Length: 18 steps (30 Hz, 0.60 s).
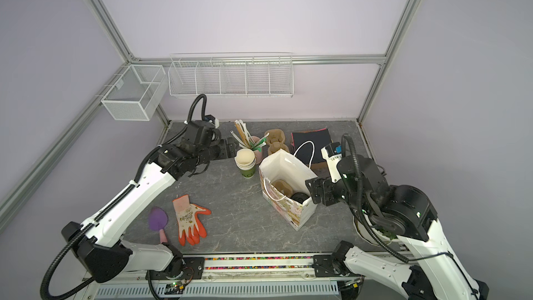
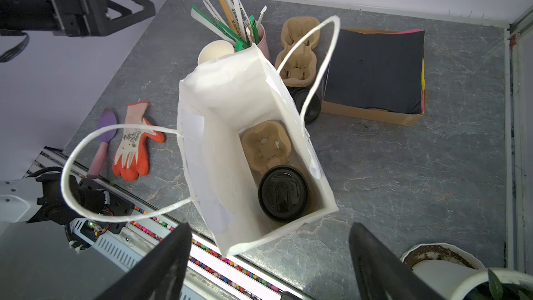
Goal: Pack a coffee takeout order
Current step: Pick up the straw from the storage cup.
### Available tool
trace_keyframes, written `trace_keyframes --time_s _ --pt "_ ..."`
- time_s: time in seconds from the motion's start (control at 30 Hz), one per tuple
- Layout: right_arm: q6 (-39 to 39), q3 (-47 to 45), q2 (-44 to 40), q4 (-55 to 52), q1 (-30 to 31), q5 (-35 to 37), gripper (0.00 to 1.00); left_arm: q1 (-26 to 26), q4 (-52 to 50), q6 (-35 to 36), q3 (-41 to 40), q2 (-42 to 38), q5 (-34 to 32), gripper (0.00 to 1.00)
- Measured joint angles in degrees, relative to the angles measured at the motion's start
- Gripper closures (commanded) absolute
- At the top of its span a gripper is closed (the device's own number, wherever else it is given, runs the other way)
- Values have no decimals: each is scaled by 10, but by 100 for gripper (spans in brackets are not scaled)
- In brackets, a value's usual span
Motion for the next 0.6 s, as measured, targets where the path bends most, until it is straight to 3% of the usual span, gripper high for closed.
trace_keyframes --time_s 0.17,0.33,0.6 --pt "3 -38 -46 0 0 15 12 0 16 -9 54 71 39 14" --pt "7 -77 -76 0 0 30 12 0 10 -9 104 150 39 23" --pt "7 -96 -105 -5 0 44 12 -7 -28 1 188 257 24 49"
